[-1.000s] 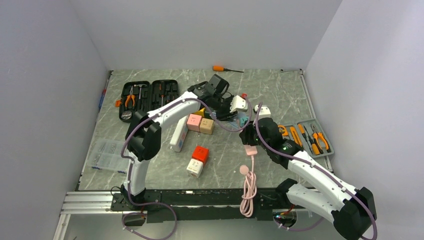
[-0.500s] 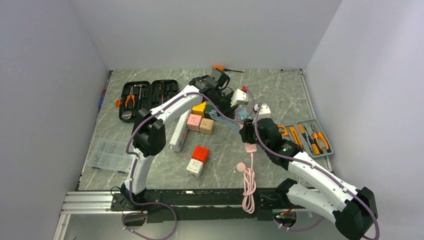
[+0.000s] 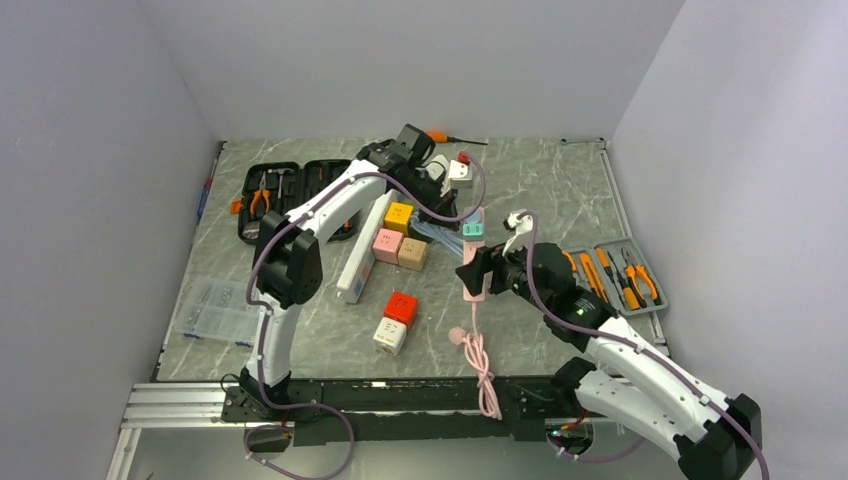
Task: Pull the plug off the socket
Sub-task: Pick up the socket from the center of the board, then remove the plug from the socket.
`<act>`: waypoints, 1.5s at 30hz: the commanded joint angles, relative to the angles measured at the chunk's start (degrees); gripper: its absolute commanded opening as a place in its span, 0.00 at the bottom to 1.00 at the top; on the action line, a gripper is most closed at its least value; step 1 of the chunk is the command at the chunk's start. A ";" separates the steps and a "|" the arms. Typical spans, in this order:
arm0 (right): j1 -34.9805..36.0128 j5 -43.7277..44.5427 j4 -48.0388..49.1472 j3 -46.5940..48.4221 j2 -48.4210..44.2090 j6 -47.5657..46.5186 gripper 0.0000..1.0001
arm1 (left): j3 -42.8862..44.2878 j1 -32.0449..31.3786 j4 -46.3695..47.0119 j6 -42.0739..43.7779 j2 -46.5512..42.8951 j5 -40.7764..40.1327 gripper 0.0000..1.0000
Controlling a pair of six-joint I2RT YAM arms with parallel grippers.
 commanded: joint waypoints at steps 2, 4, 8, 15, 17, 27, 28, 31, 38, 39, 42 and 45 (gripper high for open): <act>-1.74 -6.29 3.63 -1.21 -6.48 1.42 0.86 | -3.07 0.88 1.31 2.72 -9.16 9.98 0.00; -2.92 -6.60 3.76 -1.81 -8.31 2.02 0.90 | -4.65 1.34 1.94 2.75 -10.33 10.34 0.00; -5.00 -6.08 3.48 -3.20 -8.57 3.18 0.91 | -4.18 1.76 -1.19 4.93 -10.43 11.80 0.00; -10.61 -18.65 10.18 -4.32 -2.43 3.57 0.84 | -6.69 1.99 -3.37 9.73 -12.39 13.74 0.00; -11.27 -23.17 13.01 -4.44 0.37 4.01 0.81 | -6.90 2.06 -3.78 10.15 -12.67 14.16 0.00; -11.30 -29.28 29.97 -8.78 4.44 7.18 0.73 | -6.49 2.05 -5.01 10.90 -12.78 15.71 0.00; -11.24 -29.67 31.01 -8.95 5.46 7.31 0.70 | -6.56 2.01 -4.77 10.74 -12.81 15.85 0.00; -11.32 -30.81 34.07 -9.49 8.34 8.41 0.57 | -6.28 2.05 -4.96 10.54 -12.57 16.32 0.00; -11.24 -29.19 41.87 -11.76 11.63 10.73 0.45 | -4.98 1.95 -5.91 10.41 -12.10 17.09 0.00; -11.22 -28.95 43.02 -11.92 11.91 11.11 0.44 | -5.09 1.86 -5.43 10.06 -12.31 17.10 0.00; -11.26 -28.76 46.29 -12.04 13.03 12.52 0.45 | -7.30 1.80 0.43 5.47 -13.43 16.68 0.00; -11.27 -29.75 48.43 -12.28 14.67 13.66 0.57 | -10.16 1.84 5.83 1.66 -15.20 16.53 0.00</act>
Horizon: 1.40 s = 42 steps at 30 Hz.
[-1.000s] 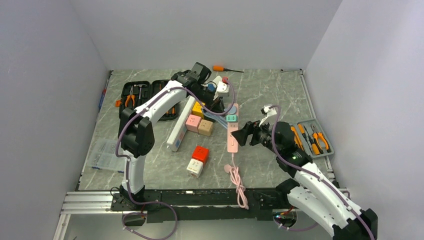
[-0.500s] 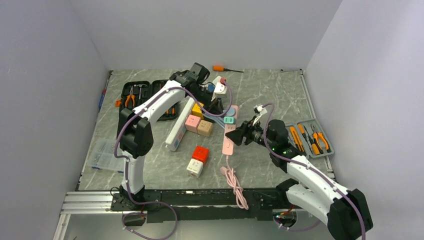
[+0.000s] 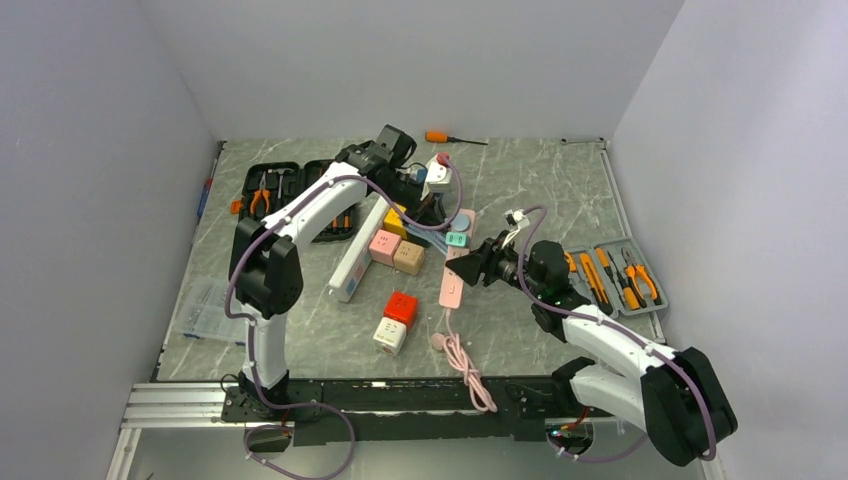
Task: Pull the plug off the socket
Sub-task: Remove the plug from the socket.
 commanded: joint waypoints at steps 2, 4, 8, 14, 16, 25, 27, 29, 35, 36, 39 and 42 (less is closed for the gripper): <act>0.40 -2.92 13.05 -0.55 2.46 2.90 0.63 | -2.50 -1.15 9.71 -8.43 -7.97 9.09 0.00; 0.41 -2.94 15.01 -1.67 2.91 3.97 0.65 | -2.38 -1.12 9.61 -8.91 -8.02 9.08 0.00; 0.42 -3.32 17.35 -2.64 3.72 4.84 0.55 | -3.11 -1.12 9.75 -9.10 -8.43 8.77 0.00; 0.30 -3.07 16.76 -2.38 2.52 4.28 0.11 | -2.96 -1.32 8.35 -8.58 -8.68 8.86 0.01; 0.34 -2.90 14.55 -1.58 1.41 2.97 0.00 | -2.27 -1.40 5.53 -6.51 -8.51 8.42 0.24; 0.39 -5.01 8.01 1.53 -1.64 -2.30 0.00 | 6.16 -2.63 -14.65 9.94 -4.78 9.20 0.90; 0.37 -5.77 7.43 1.89 -2.28 -2.87 0.00 | 7.19 -2.82 -16.65 10.96 -3.81 9.40 0.90; 0.36 -6.28 6.93 2.01 -3.46 -3.58 0.00 | 7.18 -3.01 -17.08 11.31 -3.15 9.47 0.89; 0.35 -8.27 3.84 3.18 -6.87 -5.34 0.00 | 4.77 -3.18 -11.83 8.87 -2.87 7.71 0.88; 0.39 -8.41 2.71 3.38 -7.58 -5.69 0.00 | 3.97 -3.18 -10.77 8.52 -2.92 6.94 0.88; 0.38 -8.47 -0.54 3.83 -10.11 -7.06 0.00 | 3.72 -2.80 -9.77 8.40 -2.40 5.50 0.88; 0.35 -7.85 -3.28 3.81 -12.59 -7.70 0.00 | 4.34 -1.83 -9.31 7.52 -1.57 5.61 0.88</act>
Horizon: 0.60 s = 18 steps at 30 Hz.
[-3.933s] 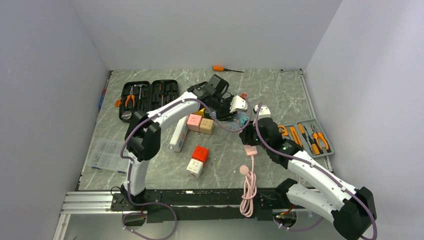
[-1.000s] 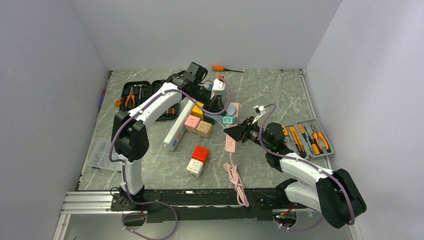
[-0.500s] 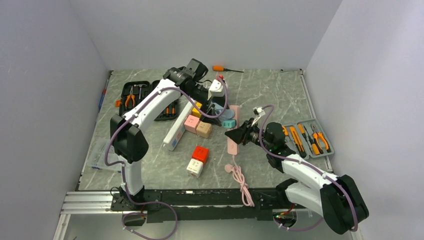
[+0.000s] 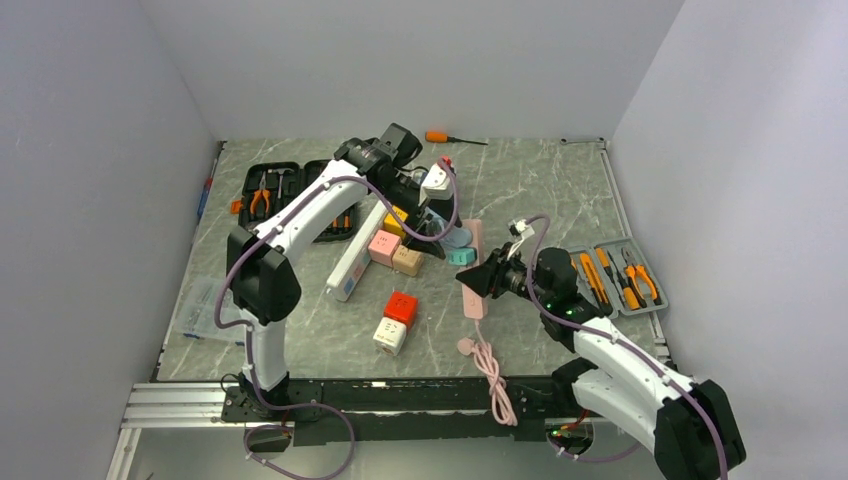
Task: Pull the plug off the socket
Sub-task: Remove the plug from the socket.
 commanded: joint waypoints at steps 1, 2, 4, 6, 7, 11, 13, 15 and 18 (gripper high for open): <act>0.77 -5.55 5.45 4.98 -6.12 -3.57 0.00 | 0.30 0.92 2.82 -0.70 1.66 -1.10 0.88; 0.78 -5.55 5.33 4.99 -6.51 -3.58 0.00 | 0.31 0.94 3.23 -1.03 1.80 -1.42 0.88; 0.83 -5.80 5.17 5.16 -6.56 -3.49 0.00 | 0.22 1.00 4.34 -1.90 2.04 -1.79 0.88; 0.81 -6.01 4.85 5.28 -6.48 -3.57 0.00 | -0.24 1.05 6.40 -3.45 2.04 -2.76 0.88; 0.80 -6.09 4.67 5.37 -6.51 -3.56 0.00 | -0.82 1.26 8.04 -4.71 1.83 -3.36 0.88; 0.75 -6.13 3.51 5.49 -7.43 -3.79 0.00 | -4.72 2.69 20.33 -13.73 -0.03 -6.25 0.88; 0.79 -5.95 3.14 5.75 -7.73 -3.99 0.00 | -6.68 3.72 25.36 -17.07 -0.78 -5.51 0.89; 0.77 -5.79 2.66 6.40 -7.67 -4.28 0.00 | -5.37 3.75 22.43 -14.83 -0.39 -3.16 0.88; 0.74 -5.90 2.02 7.49 -6.97 -5.19 0.00 | -0.53 2.33 7.50 -6.25 2.20 0.65 0.87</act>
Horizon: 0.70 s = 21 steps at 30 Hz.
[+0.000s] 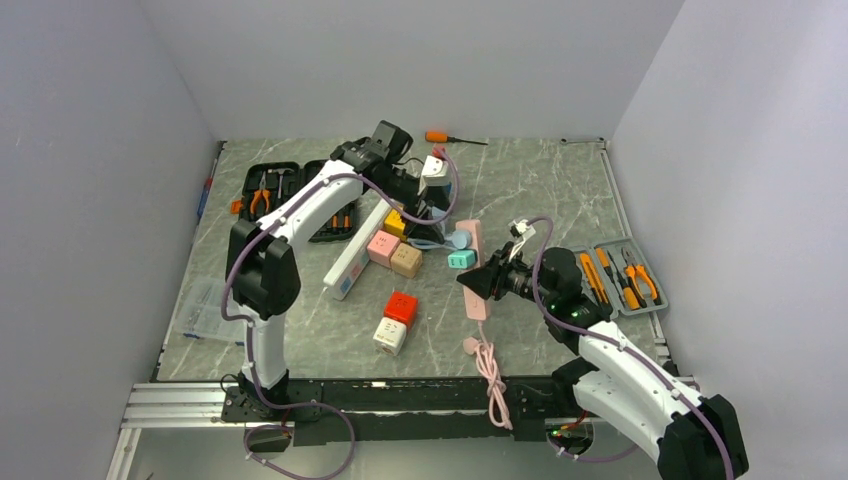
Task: Pull the plug off the socket
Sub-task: Remove the plug from the socket.
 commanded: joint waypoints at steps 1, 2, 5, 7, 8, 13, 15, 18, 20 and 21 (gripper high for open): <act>0.62 -4.81 8.80 6.37 -1.30 -2.78 0.00 | 7.06 -1.51 -13.96 10.33 1.91 5.82 0.86; 0.66 -4.80 8.92 6.74 -0.91 -3.07 0.00 | 8.25 -2.25 -17.97 13.69 2.73 5.93 0.86; 0.67 -5.27 9.55 7.72 0.41 -3.30 0.00 | 8.91 -3.84 -23.89 18.76 4.10 5.70 0.84; 0.63 -5.71 9.89 8.38 1.25 -3.36 0.00 | 8.27 -4.17 -23.49 18.78 4.21 5.59 0.83; 0.67 -5.76 9.99 8.58 1.56 -3.43 0.00 | 7.94 -4.28 -22.94 18.27 4.15 5.59 0.82; 0.72 -5.06 8.63 9.22 2.32 -4.87 0.00 | 9.13 -4.27 -22.96 17.35 4.64 5.59 0.71; 0.71 -4.33 8.21 9.07 2.18 -5.38 0.00 | 9.44 -4.18 -23.53 17.49 4.76 5.57 0.64; 0.75 -3.25 6.84 8.79 1.47 -6.33 0.00 | 9.44 -3.65 -24.15 17.74 4.57 5.34 0.47; 0.76 -2.88 5.88 8.55 0.91 -6.91 0.00 | 9.72 -3.00 -24.48 17.91 4.22 5.54 0.34; 0.76 -2.99 5.75 8.27 0.70 -6.97 0.00 | 9.91 -2.60 -24.56 17.95 4.09 5.63 0.31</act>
